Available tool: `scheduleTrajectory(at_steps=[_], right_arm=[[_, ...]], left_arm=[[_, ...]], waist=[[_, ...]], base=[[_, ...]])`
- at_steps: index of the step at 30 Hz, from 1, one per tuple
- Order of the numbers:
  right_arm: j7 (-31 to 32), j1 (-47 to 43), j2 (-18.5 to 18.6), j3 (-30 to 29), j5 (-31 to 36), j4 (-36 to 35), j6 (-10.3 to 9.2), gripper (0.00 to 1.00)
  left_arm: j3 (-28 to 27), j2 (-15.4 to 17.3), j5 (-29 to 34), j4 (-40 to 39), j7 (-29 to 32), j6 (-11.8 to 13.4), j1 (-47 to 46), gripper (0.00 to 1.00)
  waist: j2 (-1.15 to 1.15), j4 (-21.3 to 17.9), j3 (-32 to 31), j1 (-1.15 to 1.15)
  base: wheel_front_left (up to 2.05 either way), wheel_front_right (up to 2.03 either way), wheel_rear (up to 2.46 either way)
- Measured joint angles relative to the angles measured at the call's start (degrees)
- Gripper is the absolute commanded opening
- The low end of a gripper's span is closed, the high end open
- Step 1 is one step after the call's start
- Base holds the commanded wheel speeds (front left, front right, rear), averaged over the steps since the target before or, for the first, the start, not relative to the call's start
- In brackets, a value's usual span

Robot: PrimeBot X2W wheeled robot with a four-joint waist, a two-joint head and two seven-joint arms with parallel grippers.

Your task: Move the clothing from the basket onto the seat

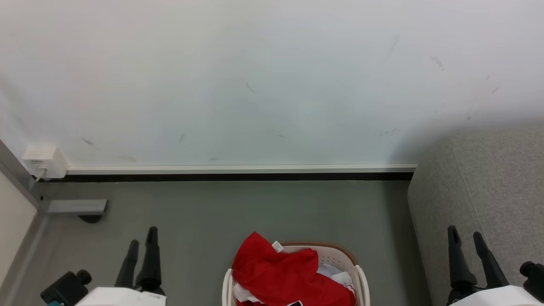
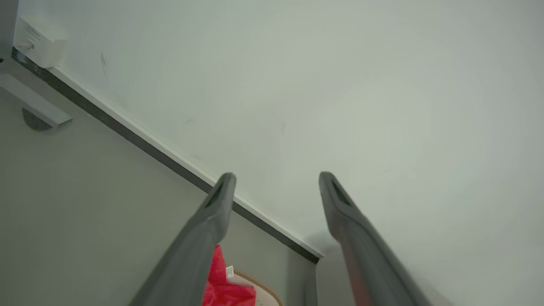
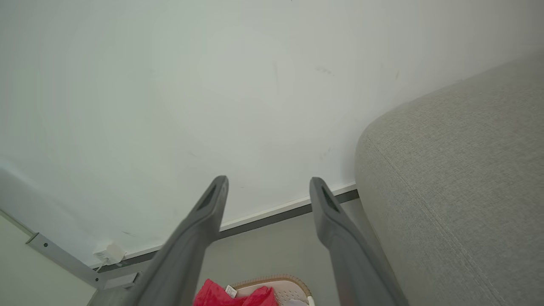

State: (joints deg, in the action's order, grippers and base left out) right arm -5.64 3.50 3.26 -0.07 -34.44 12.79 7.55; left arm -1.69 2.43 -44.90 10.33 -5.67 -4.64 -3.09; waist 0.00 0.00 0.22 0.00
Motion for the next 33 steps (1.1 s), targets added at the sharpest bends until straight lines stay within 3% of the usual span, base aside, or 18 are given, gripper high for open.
scheduleTrajectory(at_steps=[8,33], right_arm=[[-1.5,0.0,0.0,0.0,6.2,0.7,0.00,1.00],[-5.0,-0.3,-0.5,-0.3,20.4,2.5,0.00,1.00]], left_arm=[[0.4,0.0,6.8,-0.3,-1.5,1.1,0.2,1.00],[-0.2,0.1,21.3,0.1,-5.0,0.9,2.1,1.00]], waist=[[0.00,0.1,-0.1,0.00],[0.00,0.1,-0.1,0.00]], base=[[0.00,0.00,0.00],[0.00,0.00,0.00]])
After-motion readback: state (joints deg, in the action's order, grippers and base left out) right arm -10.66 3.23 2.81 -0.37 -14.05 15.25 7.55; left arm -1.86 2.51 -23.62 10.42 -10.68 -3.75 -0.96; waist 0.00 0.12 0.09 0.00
